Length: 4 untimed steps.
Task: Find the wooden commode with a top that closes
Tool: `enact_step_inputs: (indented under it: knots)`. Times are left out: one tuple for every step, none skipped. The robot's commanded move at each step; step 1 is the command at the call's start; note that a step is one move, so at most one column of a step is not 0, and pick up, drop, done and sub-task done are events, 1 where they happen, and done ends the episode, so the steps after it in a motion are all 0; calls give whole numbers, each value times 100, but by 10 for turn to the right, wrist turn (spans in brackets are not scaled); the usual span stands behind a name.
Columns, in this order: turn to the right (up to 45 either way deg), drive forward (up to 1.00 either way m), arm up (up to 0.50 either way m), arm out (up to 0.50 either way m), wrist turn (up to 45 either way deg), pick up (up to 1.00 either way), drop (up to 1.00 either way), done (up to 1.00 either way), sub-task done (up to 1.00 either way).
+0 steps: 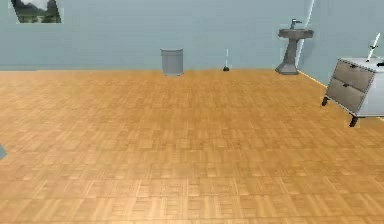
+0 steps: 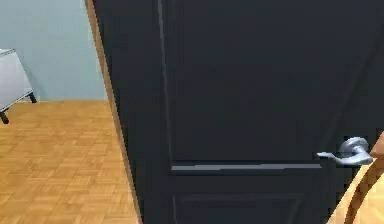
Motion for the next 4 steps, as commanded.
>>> enact_step_inputs:
  knots:
    - [0,45,0,0,0,0,0,0,0]
    - [-420,0,0,0,0,0,0,0,0]
    - [0,100,0,0,0,0,0,0,0]
    - [0,100,0,0,0,0,0,0,0]
